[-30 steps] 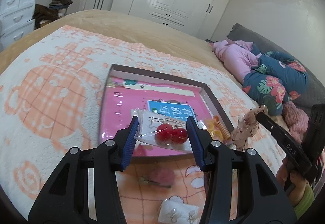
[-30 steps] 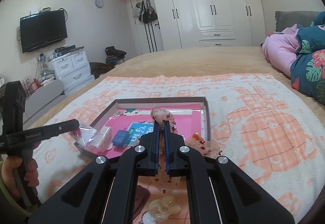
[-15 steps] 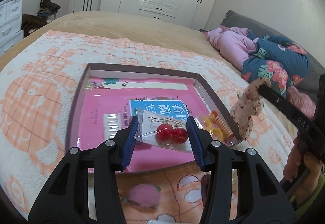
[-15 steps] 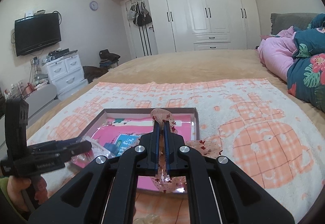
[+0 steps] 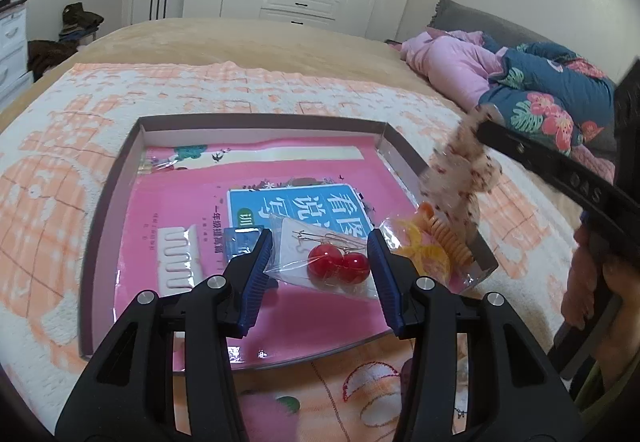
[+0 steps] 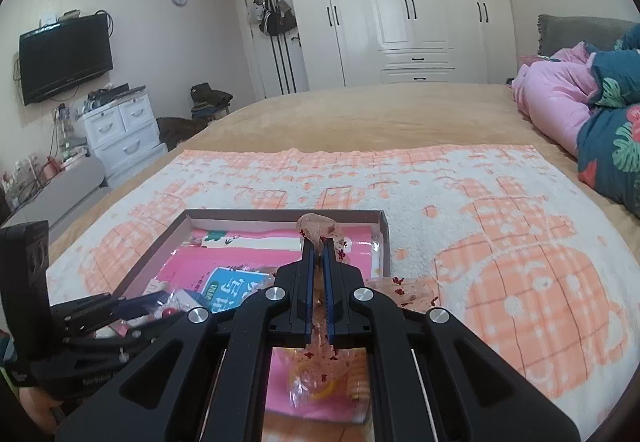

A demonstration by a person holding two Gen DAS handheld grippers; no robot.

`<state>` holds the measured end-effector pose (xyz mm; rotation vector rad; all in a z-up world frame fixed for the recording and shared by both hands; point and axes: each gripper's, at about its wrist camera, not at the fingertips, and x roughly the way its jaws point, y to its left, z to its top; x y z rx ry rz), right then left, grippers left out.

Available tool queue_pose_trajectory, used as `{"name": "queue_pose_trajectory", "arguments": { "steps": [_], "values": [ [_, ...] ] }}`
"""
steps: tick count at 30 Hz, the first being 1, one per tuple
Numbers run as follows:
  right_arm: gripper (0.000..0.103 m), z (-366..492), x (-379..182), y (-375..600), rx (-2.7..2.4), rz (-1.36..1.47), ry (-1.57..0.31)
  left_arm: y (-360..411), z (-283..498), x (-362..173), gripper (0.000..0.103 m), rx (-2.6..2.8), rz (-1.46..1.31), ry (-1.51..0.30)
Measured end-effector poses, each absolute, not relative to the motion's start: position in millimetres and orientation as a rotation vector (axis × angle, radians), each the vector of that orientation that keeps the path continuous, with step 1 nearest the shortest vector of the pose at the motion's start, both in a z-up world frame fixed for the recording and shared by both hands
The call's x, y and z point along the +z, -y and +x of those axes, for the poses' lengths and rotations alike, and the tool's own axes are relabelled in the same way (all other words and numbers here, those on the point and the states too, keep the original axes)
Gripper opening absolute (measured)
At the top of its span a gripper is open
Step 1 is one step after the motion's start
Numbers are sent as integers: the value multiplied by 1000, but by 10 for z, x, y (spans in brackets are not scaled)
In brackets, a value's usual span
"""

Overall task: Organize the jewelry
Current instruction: 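Lower the red earring card into the box with the left tool while the right releases the bow clip there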

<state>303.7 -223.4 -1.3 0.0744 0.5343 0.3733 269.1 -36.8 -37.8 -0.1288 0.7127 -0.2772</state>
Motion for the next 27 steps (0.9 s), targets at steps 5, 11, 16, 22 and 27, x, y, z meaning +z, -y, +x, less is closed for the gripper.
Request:
{"name": "queue_pose_trajectory", "arguments": {
  "steps": [5,11,16,22,27],
  "values": [
    [5,3180,-57,2168,387,60,-548,390,2710,-419,39,-280,-117,-723],
    [5,3319,-152,2077,397,41,-574,395,2743,-470,39,-285,-116,-737],
    [5,3431,-242,2037,395,25,-604,387,2764,-504,40,-289,-121,-747],
    [6,3504,-364,2047,384,40,-653,372,2785,-531,40,-292,-134,-759],
    [27,3482,-387,2047,381,43,-662,366,2786,-542,40,-292,-136,-761]
  ]
}}
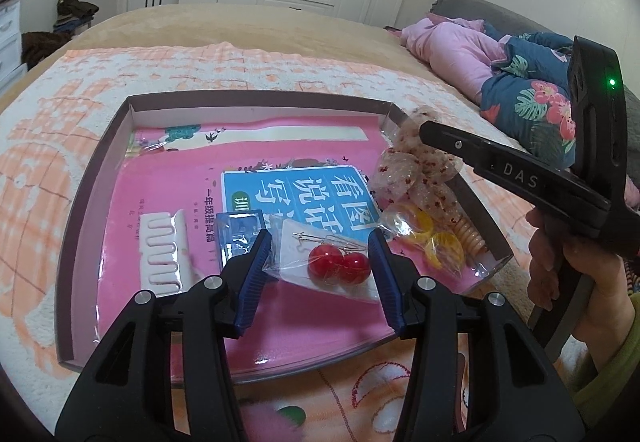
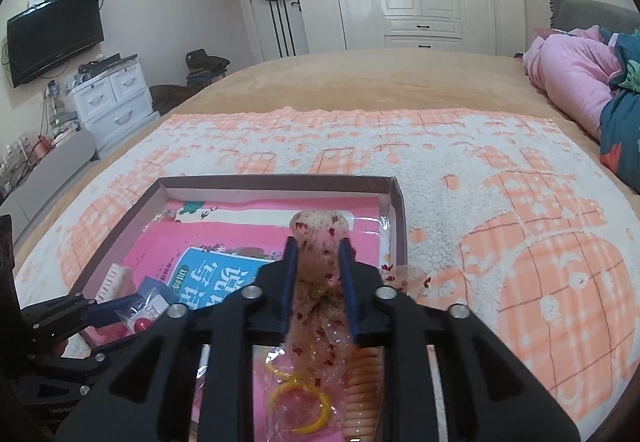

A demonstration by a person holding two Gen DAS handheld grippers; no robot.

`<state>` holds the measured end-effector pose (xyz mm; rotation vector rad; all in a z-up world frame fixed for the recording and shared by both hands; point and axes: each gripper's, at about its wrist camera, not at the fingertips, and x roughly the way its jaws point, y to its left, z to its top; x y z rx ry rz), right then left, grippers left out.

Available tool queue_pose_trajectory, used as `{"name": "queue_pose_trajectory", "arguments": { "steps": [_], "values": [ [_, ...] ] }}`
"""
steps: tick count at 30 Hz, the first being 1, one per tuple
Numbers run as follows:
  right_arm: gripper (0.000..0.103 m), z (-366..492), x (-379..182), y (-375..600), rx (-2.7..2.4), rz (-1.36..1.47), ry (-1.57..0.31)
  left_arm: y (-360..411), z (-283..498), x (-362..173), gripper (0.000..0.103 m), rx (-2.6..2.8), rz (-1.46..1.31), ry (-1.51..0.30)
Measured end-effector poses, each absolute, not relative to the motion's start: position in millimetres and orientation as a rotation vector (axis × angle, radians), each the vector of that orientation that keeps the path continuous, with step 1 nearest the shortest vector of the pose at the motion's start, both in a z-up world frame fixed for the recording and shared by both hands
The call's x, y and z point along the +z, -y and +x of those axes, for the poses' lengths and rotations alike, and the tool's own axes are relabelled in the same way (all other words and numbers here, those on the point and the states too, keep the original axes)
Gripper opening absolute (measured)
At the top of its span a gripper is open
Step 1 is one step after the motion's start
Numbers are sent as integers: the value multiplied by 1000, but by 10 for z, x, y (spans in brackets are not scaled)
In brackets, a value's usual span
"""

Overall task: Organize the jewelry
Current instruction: 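Lower the red earring card into the box with the left tool while the right releases the bow clip there, then move both open tools back toward the remaining jewelry beside the box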

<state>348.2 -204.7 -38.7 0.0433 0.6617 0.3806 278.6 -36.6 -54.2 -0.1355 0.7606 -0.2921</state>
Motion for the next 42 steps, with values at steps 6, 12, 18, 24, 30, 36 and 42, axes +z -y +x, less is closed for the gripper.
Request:
{"name": "queue_pose_trajectory", "arguments": {
  "steps": [6,12,18,24,30,36,42],
  "values": [
    [48,3393,-371,2072,373,41,-651,364,2774,-527,40,-287,-137,-757],
    [64,3284,-293,2147,366,64,-633,348,2766,-513,44,-282,-135,-755],
    [75,3151,-199,2229,364,100,-615,306,2742,-461,56,-273,-143,-744],
    [80,2981,-132,2242,360,89,-598,235,2669,-360,68,-248,-152,-715],
    [80,2840,-64,2200,367,74,-575,130,2572,-257,77,-225,-168,-688],
    [83,2718,-38,2165,377,66,-563,5,2444,-142,86,-205,-183,-656],
    [83,2567,-24,2192,383,73,-557,-69,2307,-60,91,-190,-189,-634]
  ]
}}
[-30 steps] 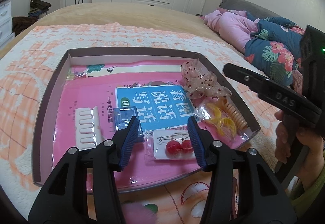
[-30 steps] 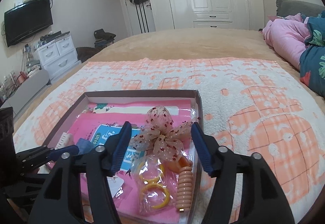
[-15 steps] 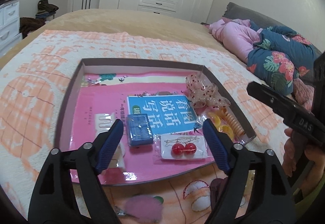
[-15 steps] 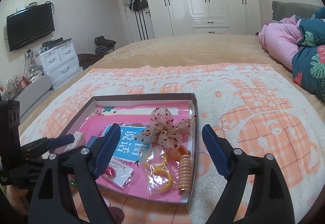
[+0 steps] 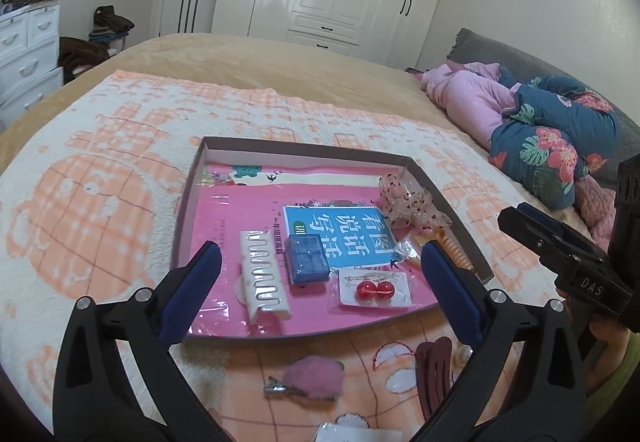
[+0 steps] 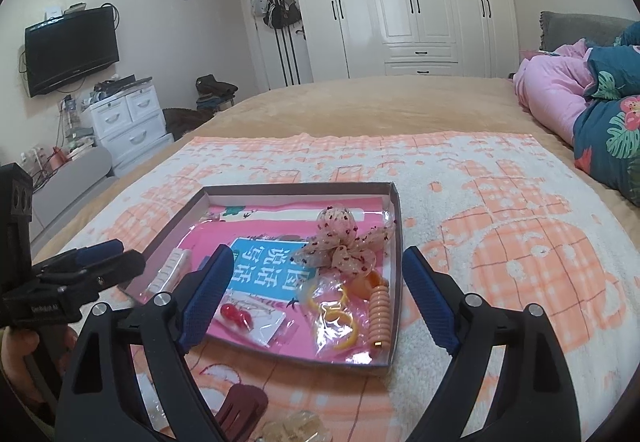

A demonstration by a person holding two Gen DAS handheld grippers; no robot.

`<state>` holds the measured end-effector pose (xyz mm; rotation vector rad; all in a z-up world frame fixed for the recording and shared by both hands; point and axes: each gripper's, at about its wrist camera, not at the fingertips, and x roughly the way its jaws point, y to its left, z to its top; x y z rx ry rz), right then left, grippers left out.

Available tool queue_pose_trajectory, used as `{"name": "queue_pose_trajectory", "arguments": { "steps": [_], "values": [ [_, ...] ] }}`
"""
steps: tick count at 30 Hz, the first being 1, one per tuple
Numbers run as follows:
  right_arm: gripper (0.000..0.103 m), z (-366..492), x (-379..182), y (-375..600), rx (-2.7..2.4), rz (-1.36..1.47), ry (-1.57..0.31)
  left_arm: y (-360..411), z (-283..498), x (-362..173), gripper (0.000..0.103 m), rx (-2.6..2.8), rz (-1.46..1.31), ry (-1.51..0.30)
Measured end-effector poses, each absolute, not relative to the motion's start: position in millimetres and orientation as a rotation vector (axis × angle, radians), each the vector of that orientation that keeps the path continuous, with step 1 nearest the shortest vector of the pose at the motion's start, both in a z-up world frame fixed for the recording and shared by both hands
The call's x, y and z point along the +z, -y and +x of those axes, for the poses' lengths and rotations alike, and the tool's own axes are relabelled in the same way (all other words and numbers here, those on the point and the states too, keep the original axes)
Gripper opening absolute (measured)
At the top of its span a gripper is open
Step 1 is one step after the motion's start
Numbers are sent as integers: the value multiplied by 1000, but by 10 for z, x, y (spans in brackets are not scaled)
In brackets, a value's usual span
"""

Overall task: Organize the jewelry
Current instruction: 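Move both open tools back toward the remaining jewelry beside the box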

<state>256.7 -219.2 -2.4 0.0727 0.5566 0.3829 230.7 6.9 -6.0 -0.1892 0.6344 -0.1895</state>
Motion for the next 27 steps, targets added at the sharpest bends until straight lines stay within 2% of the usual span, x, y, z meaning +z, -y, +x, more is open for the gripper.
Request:
{"name": "queue_pose_trajectory", "arguments": {
  "steps": [27],
  "values": [
    [84,1921,-147,2287,386,79,-584,-88,1753,-93,92,-163,-106,-616]
  ]
}}
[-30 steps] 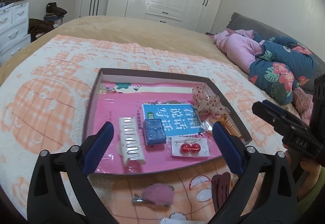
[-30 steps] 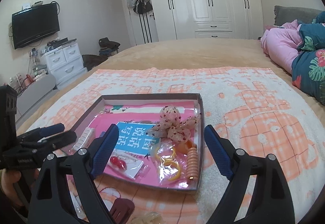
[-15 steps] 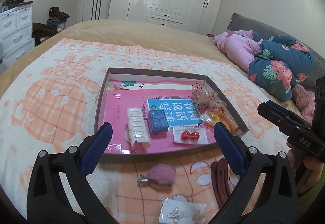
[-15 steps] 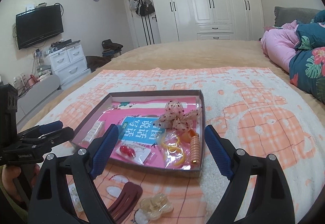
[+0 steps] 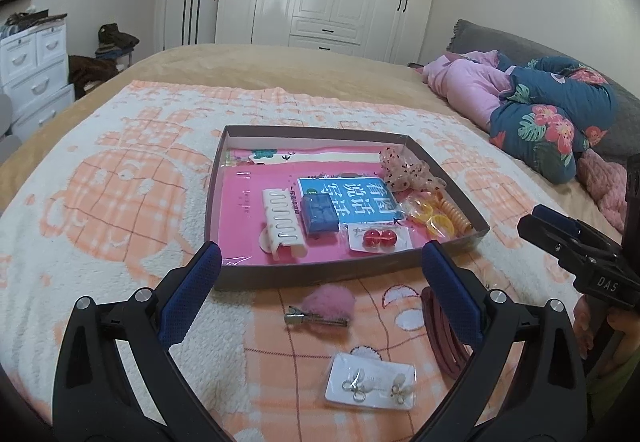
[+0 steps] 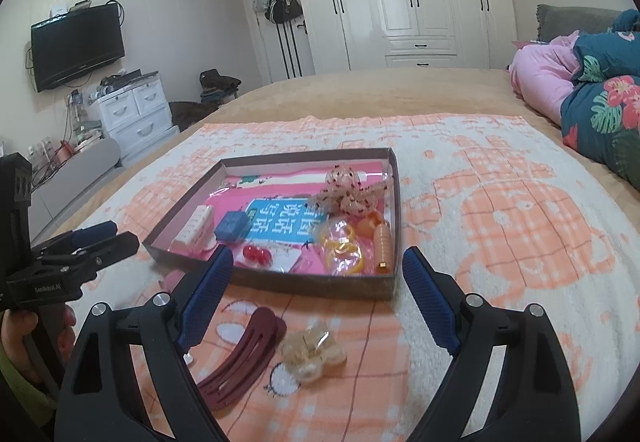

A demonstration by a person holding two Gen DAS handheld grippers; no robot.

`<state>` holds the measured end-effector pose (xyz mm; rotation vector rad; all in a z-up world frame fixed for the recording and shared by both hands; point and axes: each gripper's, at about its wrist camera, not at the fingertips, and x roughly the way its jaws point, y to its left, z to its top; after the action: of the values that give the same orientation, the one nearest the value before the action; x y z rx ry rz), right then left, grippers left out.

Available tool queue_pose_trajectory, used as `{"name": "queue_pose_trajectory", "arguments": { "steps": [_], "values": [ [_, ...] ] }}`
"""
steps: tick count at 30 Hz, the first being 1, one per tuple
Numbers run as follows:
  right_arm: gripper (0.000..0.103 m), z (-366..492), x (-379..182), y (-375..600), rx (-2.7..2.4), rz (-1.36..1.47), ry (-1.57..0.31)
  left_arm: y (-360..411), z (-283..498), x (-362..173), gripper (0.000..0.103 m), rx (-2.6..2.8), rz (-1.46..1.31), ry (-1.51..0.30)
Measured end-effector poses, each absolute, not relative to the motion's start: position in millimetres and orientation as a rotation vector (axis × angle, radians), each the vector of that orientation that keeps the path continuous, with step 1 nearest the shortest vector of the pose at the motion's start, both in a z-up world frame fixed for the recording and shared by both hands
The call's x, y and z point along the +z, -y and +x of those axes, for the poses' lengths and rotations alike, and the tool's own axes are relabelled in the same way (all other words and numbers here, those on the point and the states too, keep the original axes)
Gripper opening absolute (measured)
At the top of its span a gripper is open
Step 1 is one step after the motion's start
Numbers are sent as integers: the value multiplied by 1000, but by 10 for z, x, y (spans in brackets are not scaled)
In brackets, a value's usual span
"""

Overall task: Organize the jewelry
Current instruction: 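Move both open tools back toward the remaining jewelry beside the box, then grasp the white flower earring card with the left tool while the right grasps the pearl claw clip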

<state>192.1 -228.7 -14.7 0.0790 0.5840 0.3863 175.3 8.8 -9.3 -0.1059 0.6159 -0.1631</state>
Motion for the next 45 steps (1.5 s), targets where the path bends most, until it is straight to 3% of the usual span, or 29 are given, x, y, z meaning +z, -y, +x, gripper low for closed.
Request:
{"name": "queue_pose_trajectory", "arguments": {
  "steps": [20,45],
  "values": [
    [84,1562,-315,2162,399,5,-618,9,1484,-131,92,-167,-23,-604],
    [84,1623,-614,2209,311,-53,-718,266,1374,-613,92,-255,85,-752]
  ]
}}
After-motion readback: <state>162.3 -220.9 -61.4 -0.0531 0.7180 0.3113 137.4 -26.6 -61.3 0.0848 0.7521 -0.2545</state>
